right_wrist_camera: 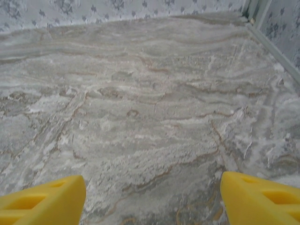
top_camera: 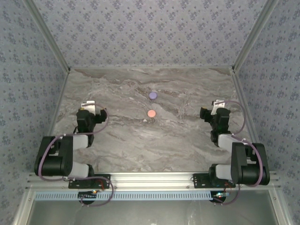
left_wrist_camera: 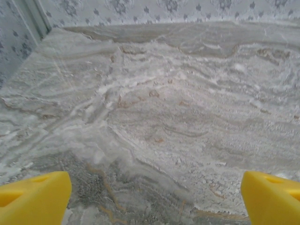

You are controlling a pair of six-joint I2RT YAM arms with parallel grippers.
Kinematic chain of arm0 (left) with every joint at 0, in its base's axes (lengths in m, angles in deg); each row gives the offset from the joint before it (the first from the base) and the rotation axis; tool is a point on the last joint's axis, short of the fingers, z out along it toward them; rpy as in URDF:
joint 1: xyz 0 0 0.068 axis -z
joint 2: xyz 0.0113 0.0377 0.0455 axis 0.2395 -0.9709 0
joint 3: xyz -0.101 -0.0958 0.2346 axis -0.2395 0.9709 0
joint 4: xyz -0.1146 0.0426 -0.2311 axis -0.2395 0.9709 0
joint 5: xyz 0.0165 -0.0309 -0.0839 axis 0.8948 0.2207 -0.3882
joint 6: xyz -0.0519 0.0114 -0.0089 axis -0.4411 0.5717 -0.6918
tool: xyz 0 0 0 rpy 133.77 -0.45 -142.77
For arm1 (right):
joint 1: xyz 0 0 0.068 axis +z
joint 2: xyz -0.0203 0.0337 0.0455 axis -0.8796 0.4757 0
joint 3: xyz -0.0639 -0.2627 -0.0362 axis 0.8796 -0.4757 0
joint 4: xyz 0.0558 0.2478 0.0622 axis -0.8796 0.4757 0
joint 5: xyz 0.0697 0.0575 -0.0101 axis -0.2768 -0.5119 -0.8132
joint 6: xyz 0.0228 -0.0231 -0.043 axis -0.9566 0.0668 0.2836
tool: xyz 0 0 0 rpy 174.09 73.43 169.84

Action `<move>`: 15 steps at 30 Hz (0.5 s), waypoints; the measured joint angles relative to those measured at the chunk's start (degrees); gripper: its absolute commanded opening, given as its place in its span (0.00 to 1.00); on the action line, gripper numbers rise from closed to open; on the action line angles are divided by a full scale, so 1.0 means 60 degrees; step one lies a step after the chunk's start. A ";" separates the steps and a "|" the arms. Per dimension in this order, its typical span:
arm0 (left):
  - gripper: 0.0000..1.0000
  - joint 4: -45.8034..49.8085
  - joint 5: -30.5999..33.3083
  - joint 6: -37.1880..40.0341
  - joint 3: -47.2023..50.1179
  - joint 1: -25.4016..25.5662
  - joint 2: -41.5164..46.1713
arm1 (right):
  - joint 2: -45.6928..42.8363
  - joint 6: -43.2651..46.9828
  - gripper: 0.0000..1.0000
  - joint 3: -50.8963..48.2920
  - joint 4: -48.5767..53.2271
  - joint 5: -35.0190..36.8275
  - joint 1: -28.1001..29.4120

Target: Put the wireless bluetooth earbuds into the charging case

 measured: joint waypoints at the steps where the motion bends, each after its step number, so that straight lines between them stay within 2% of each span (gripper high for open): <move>1: 0.93 -0.0080 -0.0066 0.0022 0.0000 -0.0022 -0.0186 | 0.0164 0.0022 0.78 -0.0036 -0.0277 -0.0036 -0.0025; 7: 0.95 -0.0415 -0.0342 0.0095 -0.0004 -0.0044 -0.0801 | 0.0951 0.0095 0.83 -0.0288 -0.1184 -0.0131 -0.0051; 9: 0.99 -0.0401 -0.0346 0.0146 -0.0029 -0.0044 -0.0801 | 0.1344 0.0208 1.00 -0.0280 -0.1519 -0.0106 0.0022; 15: 0.99 0.0051 -0.0164 -0.0109 -0.0780 -0.0342 -0.0936 | 0.1949 0.0455 1.00 0.0226 -0.1279 -0.0033 0.0280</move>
